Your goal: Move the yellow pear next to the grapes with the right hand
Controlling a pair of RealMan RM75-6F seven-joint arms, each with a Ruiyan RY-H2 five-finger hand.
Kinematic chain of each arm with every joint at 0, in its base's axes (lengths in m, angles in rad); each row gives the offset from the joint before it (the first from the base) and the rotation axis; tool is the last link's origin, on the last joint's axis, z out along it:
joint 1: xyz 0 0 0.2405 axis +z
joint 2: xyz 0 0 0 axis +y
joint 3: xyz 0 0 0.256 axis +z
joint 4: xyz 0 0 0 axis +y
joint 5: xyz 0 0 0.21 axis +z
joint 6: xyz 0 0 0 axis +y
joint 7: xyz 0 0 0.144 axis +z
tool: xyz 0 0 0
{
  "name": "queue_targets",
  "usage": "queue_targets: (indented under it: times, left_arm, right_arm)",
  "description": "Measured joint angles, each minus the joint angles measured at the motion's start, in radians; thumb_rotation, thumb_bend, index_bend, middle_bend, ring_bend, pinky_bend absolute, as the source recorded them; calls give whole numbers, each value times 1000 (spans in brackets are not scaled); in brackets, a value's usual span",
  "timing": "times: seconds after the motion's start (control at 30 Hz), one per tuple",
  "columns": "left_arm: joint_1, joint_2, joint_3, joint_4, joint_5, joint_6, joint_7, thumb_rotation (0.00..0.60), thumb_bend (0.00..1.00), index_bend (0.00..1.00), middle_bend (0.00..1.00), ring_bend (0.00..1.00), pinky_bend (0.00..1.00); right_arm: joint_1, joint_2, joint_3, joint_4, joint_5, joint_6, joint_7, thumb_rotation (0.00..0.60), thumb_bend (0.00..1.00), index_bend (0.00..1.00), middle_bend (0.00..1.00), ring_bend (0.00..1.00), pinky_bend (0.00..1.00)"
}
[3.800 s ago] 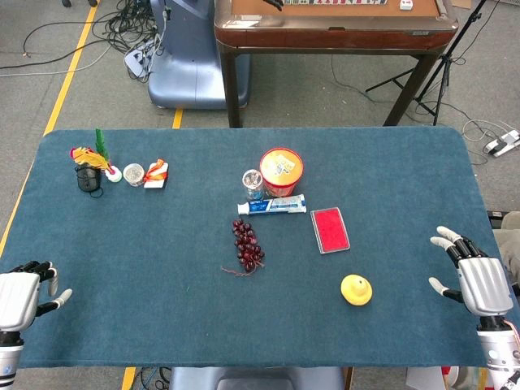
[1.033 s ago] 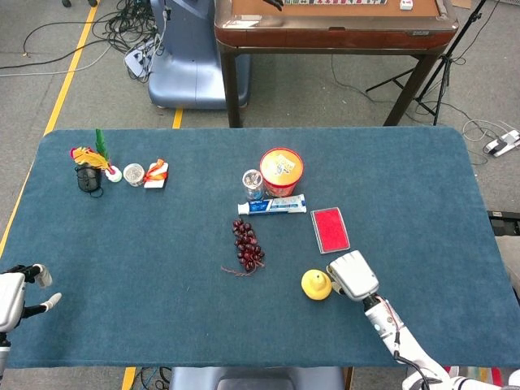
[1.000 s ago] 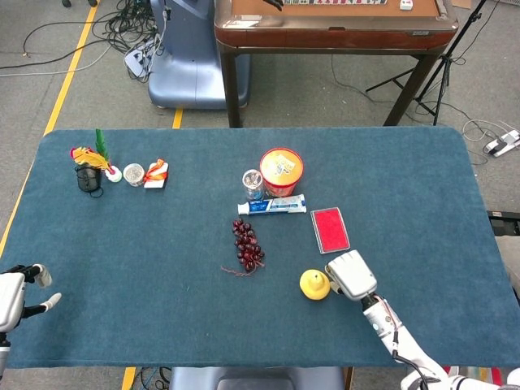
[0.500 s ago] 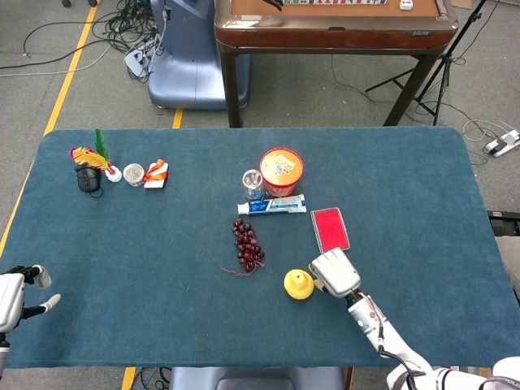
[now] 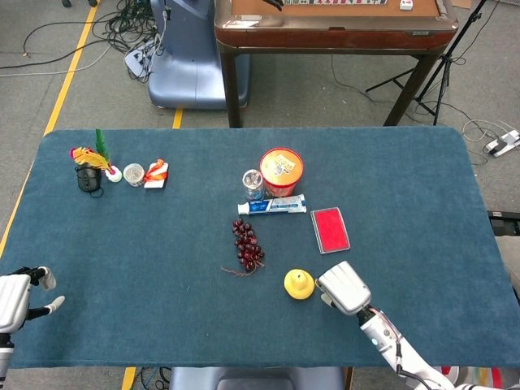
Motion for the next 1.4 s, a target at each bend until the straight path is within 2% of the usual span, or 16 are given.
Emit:
queue_targets:
  times: [0.33,0.8,1.4]
  left_arm:
    - [3,7,-4,-3,-8,3,-13,600,115,620,581,508,608]
    - [3,10,-2,-3,-4,1,-19,600,116,620,581,508,608]
    - [4,14,-1,-6,-5,0,-26,600,116,620,581,508,608]
  right_arm:
    - [9,-75,-14,27,-29,-23,-40,600,0,1000,1000,1000,1000]
    - [33,-200,53,145,-13,-1,-35,600,0,1000,1000,1000,1000]
    - [96,-261,116,262,42,-40,-17,600,0,1000,1000,1000,1000]
